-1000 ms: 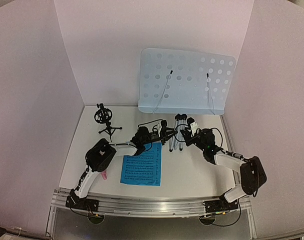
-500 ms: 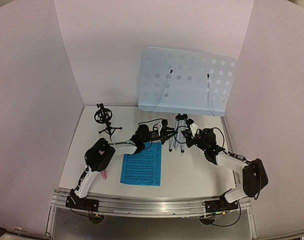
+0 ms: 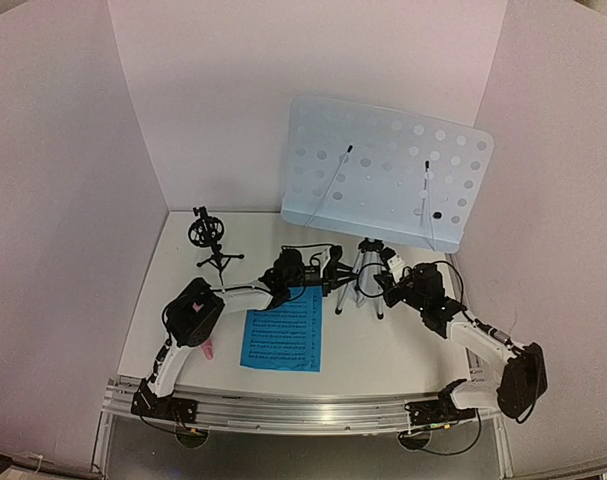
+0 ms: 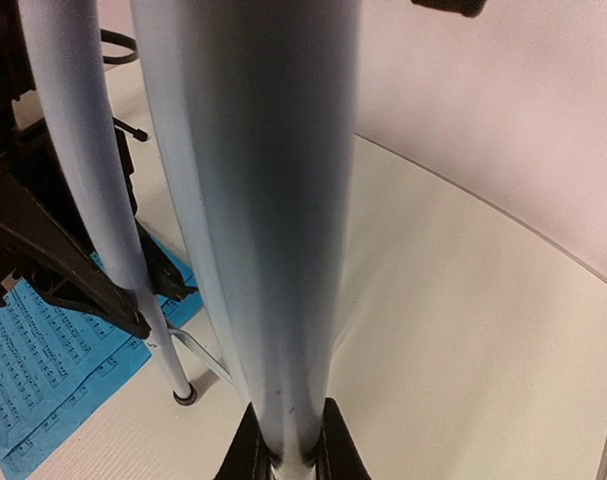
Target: Set up the instrument practice props
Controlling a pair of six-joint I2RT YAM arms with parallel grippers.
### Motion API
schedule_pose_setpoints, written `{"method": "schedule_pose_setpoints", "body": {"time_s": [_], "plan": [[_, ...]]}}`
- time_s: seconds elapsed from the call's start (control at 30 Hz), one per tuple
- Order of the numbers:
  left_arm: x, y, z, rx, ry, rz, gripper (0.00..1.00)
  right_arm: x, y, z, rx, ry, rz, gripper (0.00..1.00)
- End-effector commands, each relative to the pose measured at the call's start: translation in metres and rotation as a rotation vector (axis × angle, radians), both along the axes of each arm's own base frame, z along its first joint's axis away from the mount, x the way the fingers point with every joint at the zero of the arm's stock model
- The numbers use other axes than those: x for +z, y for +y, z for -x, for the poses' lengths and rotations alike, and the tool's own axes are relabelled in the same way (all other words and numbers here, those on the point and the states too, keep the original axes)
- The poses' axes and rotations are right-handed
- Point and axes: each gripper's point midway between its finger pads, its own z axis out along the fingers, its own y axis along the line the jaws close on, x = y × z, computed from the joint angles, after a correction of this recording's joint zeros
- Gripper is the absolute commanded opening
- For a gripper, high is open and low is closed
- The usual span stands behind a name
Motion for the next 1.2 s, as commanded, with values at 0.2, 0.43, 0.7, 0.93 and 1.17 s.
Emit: {"method": "schedule_pose_setpoints", "body": {"time_s": [0.2,0.43,0.7,0.93,1.17], "plan": [[-0.01,0.028,-0.015,0.099,0.091,-0.108,0.0,-0.001,-0.051,0.021,-0.153,0.097,0.079,0.0],[-0.016,0.026,-0.012,0.111,0.065,-0.118,0.0,-0.007,-0.069,0.036,-0.208,0.121,0.129,0.0],[-0.021,0.033,-0.003,0.105,0.042,-0.142,0.0,-0.004,-0.081,0.047,-0.234,0.134,0.168,0.0],[-0.024,0.032,0.008,0.106,0.025,-0.155,0.0,-0.004,-0.09,0.058,-0.243,0.13,0.199,0.0],[-0.027,0.034,0.019,0.113,0.023,-0.166,0.0,-0.003,-0.095,0.064,-0.252,0.127,0.206,0.0]]}}
